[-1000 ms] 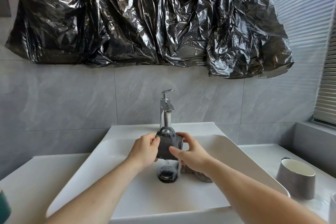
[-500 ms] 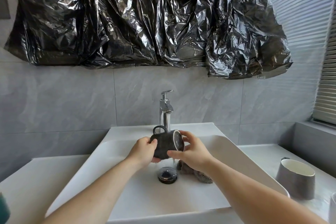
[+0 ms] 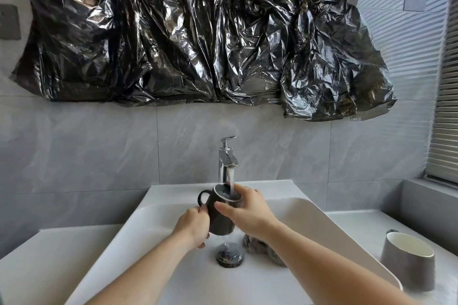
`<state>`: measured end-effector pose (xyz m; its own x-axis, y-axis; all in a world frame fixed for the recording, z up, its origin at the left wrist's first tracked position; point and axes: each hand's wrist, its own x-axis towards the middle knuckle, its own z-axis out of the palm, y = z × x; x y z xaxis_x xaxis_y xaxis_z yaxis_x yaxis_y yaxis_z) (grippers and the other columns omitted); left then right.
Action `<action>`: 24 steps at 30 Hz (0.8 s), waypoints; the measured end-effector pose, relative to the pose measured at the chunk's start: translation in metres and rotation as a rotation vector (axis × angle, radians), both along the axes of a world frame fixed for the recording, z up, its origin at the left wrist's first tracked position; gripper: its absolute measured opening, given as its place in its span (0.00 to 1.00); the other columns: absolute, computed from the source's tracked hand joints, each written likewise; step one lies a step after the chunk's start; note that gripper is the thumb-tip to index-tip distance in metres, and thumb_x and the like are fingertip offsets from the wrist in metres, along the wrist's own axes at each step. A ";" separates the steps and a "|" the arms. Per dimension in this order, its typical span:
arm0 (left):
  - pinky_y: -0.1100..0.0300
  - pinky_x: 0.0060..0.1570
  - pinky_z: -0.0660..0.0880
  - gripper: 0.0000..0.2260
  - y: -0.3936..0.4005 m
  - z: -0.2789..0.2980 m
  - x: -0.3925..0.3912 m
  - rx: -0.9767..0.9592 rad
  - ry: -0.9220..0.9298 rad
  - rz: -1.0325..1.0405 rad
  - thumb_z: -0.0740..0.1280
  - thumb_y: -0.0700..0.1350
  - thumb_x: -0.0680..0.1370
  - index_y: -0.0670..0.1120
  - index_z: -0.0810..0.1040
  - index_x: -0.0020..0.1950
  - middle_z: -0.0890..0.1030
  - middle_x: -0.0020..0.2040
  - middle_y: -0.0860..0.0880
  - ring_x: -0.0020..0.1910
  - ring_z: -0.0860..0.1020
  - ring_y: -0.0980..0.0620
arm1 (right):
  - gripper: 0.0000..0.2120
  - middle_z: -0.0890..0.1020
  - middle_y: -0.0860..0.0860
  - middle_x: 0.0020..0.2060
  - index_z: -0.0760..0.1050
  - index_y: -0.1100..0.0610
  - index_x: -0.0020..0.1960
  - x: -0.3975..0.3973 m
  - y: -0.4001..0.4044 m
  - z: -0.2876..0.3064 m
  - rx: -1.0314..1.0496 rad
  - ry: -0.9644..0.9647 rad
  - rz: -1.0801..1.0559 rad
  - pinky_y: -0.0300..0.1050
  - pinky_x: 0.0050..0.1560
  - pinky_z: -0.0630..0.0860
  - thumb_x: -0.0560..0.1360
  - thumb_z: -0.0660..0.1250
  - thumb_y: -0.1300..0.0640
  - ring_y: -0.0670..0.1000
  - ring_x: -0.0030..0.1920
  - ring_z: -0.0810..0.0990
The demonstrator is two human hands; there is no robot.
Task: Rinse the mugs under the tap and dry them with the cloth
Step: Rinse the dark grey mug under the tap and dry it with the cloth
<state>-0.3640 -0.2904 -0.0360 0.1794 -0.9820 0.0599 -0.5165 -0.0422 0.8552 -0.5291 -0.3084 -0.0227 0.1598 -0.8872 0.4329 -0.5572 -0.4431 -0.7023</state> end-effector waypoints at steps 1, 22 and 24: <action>0.55 0.35 0.81 0.20 0.000 -0.001 0.001 0.012 -0.007 0.003 0.49 0.50 0.87 0.42 0.77 0.63 0.82 0.55 0.39 0.45 0.82 0.44 | 0.23 0.84 0.44 0.55 0.81 0.44 0.62 0.002 0.001 -0.003 -0.034 0.036 -0.024 0.48 0.64 0.75 0.70 0.71 0.36 0.50 0.61 0.76; 0.58 0.36 0.77 0.20 0.011 0.002 -0.007 -0.010 -0.010 -0.157 0.54 0.55 0.86 0.45 0.81 0.52 0.84 0.51 0.45 0.39 0.81 0.50 | 0.23 0.77 0.45 0.56 0.77 0.40 0.69 -0.016 0.010 -0.015 -0.043 -0.062 -0.116 0.39 0.61 0.73 0.78 0.64 0.33 0.43 0.54 0.79; 0.57 0.37 0.75 0.20 0.014 0.005 -0.008 -0.036 0.036 -0.159 0.55 0.54 0.86 0.43 0.81 0.52 0.83 0.50 0.44 0.39 0.80 0.49 | 0.22 0.78 0.46 0.56 0.77 0.40 0.68 -0.018 0.010 -0.015 -0.024 -0.111 -0.112 0.42 0.64 0.74 0.78 0.63 0.32 0.45 0.58 0.80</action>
<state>-0.3724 -0.2766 -0.0312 0.0250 -0.9954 0.0920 -0.4835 0.0685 0.8726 -0.5468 -0.2985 -0.0377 0.0109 -0.8860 0.4636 -0.5237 -0.4000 -0.7522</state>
